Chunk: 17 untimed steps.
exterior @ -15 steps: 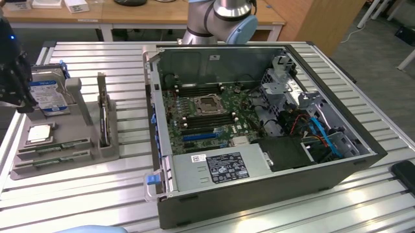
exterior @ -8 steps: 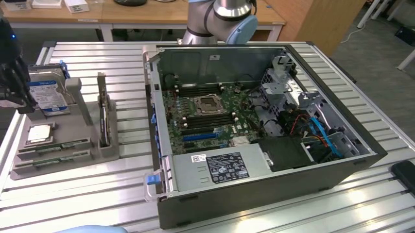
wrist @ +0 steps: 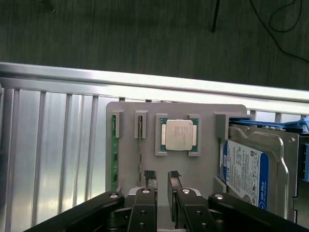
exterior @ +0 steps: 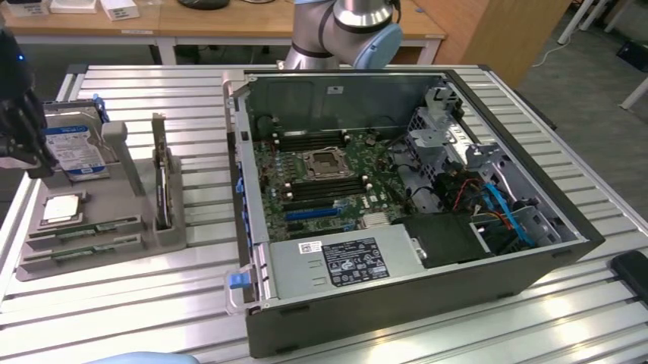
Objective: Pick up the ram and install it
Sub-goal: 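Pick up the ram and move it above insertion slot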
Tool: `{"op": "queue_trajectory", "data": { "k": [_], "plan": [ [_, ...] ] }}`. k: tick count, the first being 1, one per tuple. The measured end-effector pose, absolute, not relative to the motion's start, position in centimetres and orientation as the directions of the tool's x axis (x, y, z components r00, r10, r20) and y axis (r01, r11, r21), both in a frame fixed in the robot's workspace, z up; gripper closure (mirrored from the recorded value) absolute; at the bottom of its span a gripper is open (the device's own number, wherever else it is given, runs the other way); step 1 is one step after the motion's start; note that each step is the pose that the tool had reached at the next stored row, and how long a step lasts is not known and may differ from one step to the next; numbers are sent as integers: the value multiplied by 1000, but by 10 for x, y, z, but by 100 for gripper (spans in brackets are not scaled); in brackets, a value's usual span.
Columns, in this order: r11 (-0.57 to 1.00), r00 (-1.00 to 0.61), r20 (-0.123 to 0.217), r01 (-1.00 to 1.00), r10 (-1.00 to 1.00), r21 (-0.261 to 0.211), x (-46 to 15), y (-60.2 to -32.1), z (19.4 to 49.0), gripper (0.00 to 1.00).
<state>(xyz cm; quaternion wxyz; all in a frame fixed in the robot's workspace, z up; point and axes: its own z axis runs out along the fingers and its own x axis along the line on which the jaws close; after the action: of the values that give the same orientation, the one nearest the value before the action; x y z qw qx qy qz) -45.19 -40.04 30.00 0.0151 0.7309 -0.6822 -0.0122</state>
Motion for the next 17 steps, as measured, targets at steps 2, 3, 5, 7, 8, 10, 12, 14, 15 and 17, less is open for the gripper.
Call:
{"op": "queue_trajectory", "data": {
  "k": [2,3,5,7,8,10,12,14,15,17],
  "plan": [
    [-69,69,3,-997,-998,39,-452,-403,300,76],
    [-69,69,3,-997,-998,39,-451,-405,300,76],
    [-69,69,3,-997,-998,39,-451,-409,300,76],
    [-69,69,3,-997,-998,39,-450,-413,299,76],
    [-69,69,3,-997,-998,39,-449,-416,299,76],
    [-69,69,3,-997,-998,39,-449,-420,299,76],
    [-69,69,3,-997,-998,39,-448,-425,299,76],
    [-69,69,3,-997,-998,39,-447,-430,299,76],
    [-69,69,3,-997,-998,39,-446,-433,299,76],
    [-69,69,3,-997,-998,39,-446,-437,298,76]
  ]
}}
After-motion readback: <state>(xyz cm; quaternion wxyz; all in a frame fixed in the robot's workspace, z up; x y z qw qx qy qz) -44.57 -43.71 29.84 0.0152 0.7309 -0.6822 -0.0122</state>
